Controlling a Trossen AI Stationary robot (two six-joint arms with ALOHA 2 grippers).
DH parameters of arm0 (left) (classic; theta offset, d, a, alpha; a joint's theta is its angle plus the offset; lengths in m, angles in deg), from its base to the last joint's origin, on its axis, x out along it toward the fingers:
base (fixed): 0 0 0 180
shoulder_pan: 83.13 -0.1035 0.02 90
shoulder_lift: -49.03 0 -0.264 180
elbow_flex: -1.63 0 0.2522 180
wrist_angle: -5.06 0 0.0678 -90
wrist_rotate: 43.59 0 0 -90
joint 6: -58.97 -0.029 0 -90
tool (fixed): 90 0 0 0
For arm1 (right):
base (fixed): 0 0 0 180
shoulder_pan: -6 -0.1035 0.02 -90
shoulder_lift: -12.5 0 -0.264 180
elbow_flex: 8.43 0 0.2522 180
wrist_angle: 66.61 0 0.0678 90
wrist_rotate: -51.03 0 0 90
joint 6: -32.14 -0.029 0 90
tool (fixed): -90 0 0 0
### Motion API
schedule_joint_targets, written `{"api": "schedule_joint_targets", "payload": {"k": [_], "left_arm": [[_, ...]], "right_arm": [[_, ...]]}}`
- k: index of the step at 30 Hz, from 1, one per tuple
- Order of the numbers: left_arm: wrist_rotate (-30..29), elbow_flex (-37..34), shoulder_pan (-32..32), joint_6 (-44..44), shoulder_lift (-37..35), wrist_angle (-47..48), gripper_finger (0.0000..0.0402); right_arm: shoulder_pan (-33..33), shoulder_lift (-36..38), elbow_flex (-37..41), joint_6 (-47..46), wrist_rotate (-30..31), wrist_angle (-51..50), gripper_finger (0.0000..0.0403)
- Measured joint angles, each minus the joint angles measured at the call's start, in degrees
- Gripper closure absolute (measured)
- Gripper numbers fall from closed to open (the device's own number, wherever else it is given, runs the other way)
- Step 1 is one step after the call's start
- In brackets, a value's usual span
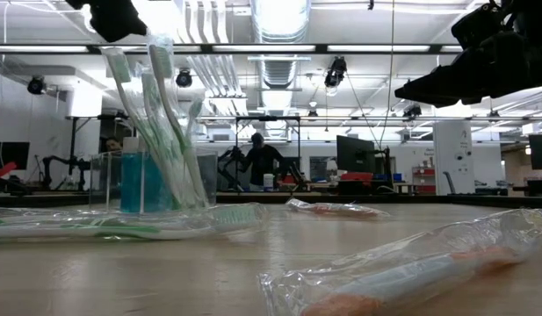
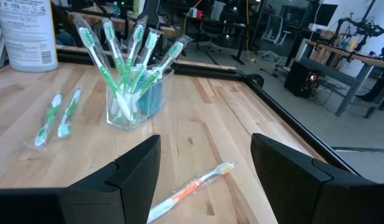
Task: Pick & Place toothbrushing station
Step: Adjust the transparent organizer on the table
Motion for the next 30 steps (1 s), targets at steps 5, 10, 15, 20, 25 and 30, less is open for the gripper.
{"api": "schedule_joint_targets", "payload": {"k": [5, 10, 15, 20, 25, 30], "left_arm": [[-6.4, -0.1, 4.3, -0.1, 6.8, -8.4, 0.0241], [-8.7, 1.6, 6.4, -7.0, 15.6, -16.1, 0.0241], [-10.1, 6.2, 6.7, -8.2, 24.3, -16.6, 0.0241], [-15.7, 10.5, 6.6, -1.5, 31.1, -16.3, 0.0241], [-17.5, 14.6, 6.8, 3.1, 36.4, -15.9, 0.0241], [-17.7, 20.0, 6.7, 2.9, 41.2, -10.8, 0.0241]], "right_arm": [[0.0, 0.0, 0.0, 0.0, 0.0, 0.0, 0.0158], [0.0, 0.0, 0.0, 0.0, 0.0, 0.0, 0.0158], [0.0, 0.0, 0.0, 0.0, 0.0, 0.0, 0.0158], [0.0, 0.0, 0.0, 0.0, 0.0, 0.0, 0.0158], [0.0, 0.0, 0.0, 0.0, 0.0, 0.0, 0.0158], [0.0, 0.0, 0.0, 0.0, 0.0, 0.0, 0.0158]]}}
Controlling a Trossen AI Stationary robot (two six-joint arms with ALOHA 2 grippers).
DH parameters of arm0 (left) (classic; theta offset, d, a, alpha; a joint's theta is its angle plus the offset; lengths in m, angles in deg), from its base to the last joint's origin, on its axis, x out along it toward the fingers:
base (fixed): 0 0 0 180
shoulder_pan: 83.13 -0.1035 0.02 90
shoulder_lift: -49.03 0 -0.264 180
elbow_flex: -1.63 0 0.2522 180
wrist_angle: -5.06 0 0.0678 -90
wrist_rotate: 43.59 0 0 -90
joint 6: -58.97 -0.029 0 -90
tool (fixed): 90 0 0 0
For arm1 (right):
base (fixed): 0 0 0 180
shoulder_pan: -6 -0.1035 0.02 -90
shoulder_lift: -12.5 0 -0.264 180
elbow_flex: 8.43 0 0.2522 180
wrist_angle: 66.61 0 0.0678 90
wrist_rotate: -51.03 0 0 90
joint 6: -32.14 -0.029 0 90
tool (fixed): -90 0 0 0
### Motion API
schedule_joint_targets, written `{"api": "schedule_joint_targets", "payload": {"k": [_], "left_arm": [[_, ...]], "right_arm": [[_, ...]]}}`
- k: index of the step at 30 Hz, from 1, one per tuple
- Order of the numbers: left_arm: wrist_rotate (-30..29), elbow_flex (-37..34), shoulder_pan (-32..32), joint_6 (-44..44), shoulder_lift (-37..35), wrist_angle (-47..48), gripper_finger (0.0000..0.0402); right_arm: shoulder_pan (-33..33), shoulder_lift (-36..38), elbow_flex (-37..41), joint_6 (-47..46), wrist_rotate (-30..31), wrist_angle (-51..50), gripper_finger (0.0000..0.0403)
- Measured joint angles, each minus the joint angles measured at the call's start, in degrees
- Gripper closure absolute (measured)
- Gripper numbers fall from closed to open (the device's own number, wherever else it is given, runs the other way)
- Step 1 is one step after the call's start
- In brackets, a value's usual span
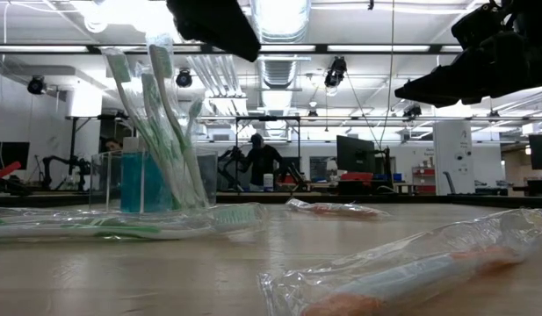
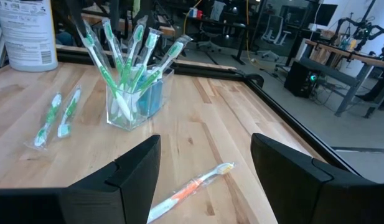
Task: Pick & Place toothbrushing station
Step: Adjust the transparent organizer on the table
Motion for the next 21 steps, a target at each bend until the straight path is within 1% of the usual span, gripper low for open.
{"api": "schedule_joint_targets", "payload": {"k": [5, 9, 12, 14, 16, 21], "left_arm": [[0.0, 4.9, -0.5, -1.0, 3.5, 6.2, 0.0241], [2.2, 5.8, -0.5, 0.3, 4.9, 10.7, 0.0241], [5.0, 5.7, -0.6, 0.9, 5.0, 12.5, 0.0241], [5.6, 5.7, -0.5, 1.8, 5.1, 12.8, 0.0241], [5.5, 5.7, -0.2, 3.5, 5.1, 12.9, 0.0241], [2.8, 5.7, 1.6, 11.1, 4.9, 15.0, 0.0241]], "right_arm": [[0.0, 0.0, 0.0, 0.0, 0.0, 0.0, 0.0158], [0.0, 0.0, 0.0, 0.0, 0.0, 0.0, 0.0158], [0.0, 0.0, 0.0, 0.0, 0.0, 0.0, 0.0158], [0.0, 0.0, 0.0, 0.0, 0.0, 0.0, 0.0158], [0.0, 0.0, 0.0, 0.0, 0.0, 0.0, 0.0158], [0.0, 0.0, 0.0, 0.0, 0.0, 0.0, 0.0158]]}}
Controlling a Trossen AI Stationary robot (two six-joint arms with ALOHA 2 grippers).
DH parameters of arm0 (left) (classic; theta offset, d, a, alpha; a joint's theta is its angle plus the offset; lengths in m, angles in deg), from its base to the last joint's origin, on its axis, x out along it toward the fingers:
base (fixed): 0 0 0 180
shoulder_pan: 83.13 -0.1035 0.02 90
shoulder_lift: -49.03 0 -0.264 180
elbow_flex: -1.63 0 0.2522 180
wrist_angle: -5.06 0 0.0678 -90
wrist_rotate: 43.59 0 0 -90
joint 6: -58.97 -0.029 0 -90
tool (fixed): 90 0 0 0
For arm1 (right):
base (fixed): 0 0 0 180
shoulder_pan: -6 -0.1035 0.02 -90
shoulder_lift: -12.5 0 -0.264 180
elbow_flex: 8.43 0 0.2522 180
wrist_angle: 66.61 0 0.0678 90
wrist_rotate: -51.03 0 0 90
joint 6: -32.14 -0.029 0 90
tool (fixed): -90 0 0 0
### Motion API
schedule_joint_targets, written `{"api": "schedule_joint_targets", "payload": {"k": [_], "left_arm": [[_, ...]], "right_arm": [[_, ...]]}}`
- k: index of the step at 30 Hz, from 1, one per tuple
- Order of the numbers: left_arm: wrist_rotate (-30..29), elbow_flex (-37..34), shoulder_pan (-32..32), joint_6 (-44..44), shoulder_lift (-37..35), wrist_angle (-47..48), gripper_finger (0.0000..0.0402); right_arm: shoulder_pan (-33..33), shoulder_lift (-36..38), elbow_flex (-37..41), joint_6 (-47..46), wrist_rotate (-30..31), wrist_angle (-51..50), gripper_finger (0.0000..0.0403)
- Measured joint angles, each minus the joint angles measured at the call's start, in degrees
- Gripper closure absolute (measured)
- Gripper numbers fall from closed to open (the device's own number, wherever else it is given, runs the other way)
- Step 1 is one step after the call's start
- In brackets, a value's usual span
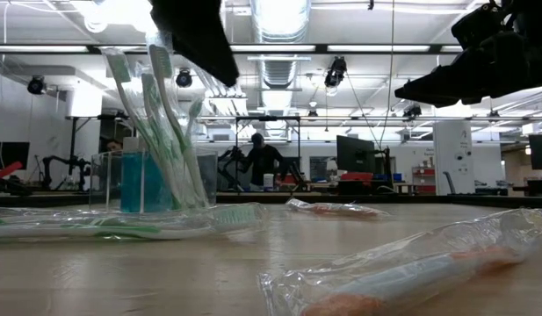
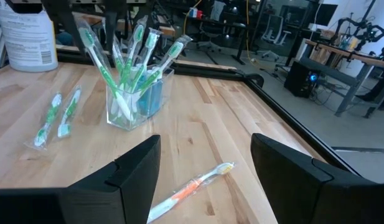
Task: Pick & Place toothbrushing station
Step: Adjust the transparent organizer on the table
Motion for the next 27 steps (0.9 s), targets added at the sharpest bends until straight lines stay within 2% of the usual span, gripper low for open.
{"api": "schedule_joint_targets", "payload": {"k": [4, 8, 11, 15, 17, 20, 27], "left_arm": [[-4.1, 0.2, 3.3, 2.5, -1.8, 5.9, 0.0241], [-12.6, 1.3, 8.3, 3.1, -6.5, 9.4, 0.0241], [-18.6, 1.3, 12.4, 11.0, -11.0, 14.7, 0.0241], [-19.2, -1.3, 16.7, 30.6, -15.6, 23.7, 0.0241], [-18.6, -4.0, 18.1, 36.5, -16.4, 25.0, 0.0241], [-16.4, -9.6, 19.0, 42.1, -16.2, 24.1, 0.0241], [-15.9, -22.3, 19.1, 55.2, -16.0, 15.2, 0.0241]], "right_arm": [[0.0, 0.0, 0.0, 0.0, 0.0, 0.0, 0.0158], [0.0, 0.0, 0.0, 0.0, 0.0, 0.0, 0.0158], [0.0, 0.0, 0.0, 0.0, 0.0, 0.0, 0.0158], [0.0, 0.0, 0.0, 0.0, 0.0, 0.0, 0.0158], [0.0, 0.0, 0.0, 0.0, 0.0, 0.0, 0.0158], [0.0, 0.0, 0.0, 0.0, 0.0, 0.0, 0.0158], [0.0, 0.0, 0.0, 0.0, 0.0, 0.0, 0.0158]]}}
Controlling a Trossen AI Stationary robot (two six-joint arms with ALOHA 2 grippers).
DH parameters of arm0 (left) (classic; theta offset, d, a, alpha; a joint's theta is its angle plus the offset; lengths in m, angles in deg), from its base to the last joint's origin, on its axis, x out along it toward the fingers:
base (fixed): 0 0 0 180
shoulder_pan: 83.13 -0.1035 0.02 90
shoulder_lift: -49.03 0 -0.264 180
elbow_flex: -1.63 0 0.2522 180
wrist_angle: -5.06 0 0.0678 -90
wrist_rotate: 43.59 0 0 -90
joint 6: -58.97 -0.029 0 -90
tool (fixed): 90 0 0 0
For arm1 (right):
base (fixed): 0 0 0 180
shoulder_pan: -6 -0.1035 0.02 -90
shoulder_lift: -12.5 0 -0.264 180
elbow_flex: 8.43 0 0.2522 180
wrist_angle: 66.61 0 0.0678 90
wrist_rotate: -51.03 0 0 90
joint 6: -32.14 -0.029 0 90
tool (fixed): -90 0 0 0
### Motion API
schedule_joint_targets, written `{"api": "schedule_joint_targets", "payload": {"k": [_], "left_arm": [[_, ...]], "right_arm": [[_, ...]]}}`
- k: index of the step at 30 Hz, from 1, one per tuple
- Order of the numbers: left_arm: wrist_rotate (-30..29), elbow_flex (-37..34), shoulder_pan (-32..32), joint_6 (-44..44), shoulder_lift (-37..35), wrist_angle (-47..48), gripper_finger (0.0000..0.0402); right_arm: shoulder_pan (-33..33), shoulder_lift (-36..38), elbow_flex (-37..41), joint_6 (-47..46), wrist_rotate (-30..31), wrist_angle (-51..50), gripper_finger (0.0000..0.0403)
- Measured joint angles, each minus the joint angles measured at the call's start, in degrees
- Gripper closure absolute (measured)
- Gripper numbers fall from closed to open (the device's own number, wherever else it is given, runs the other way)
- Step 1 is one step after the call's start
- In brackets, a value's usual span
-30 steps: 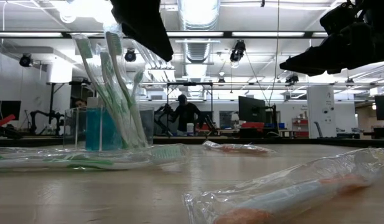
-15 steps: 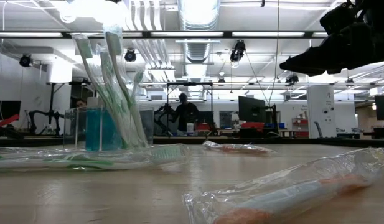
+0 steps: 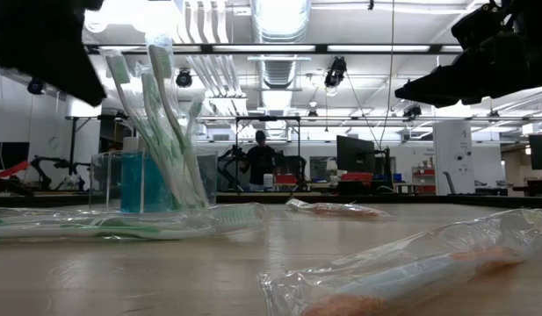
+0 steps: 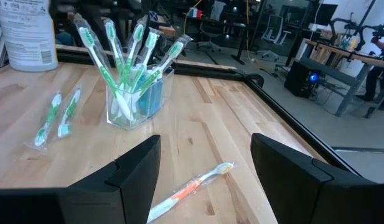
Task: Pick & Place toothbrushing station
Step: Adjust the transparent organizer on the table
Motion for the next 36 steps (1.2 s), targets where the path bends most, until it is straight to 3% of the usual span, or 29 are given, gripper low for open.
{"api": "schedule_joint_targets", "payload": {"k": [4, 18, 28, 36], "left_arm": [[0.0, -4.7, 0.0, 6.1, -0.1, -1.4, 0.0241], [-2.5, -17.7, -4.6, 6.8, -0.1, -18.7, 0.0241], [-2.2, -18.9, -13.6, -8.4, -0.1, -28.3, 0.0241], [2.4, -18.9, -22.6, -24.8, -0.1, -39.0, 0.0241]], "right_arm": [[0.0, 0.0, 0.0, 0.0, 0.0, 0.0, 0.0158], [0.0, 0.0, 0.0, 0.0, 0.0, 0.0, 0.0158], [0.0, 0.0, 0.0, 0.0, 0.0, 0.0, 0.0158], [0.0, 0.0, 0.0, 0.0, 0.0, 0.0, 0.0158]]}}
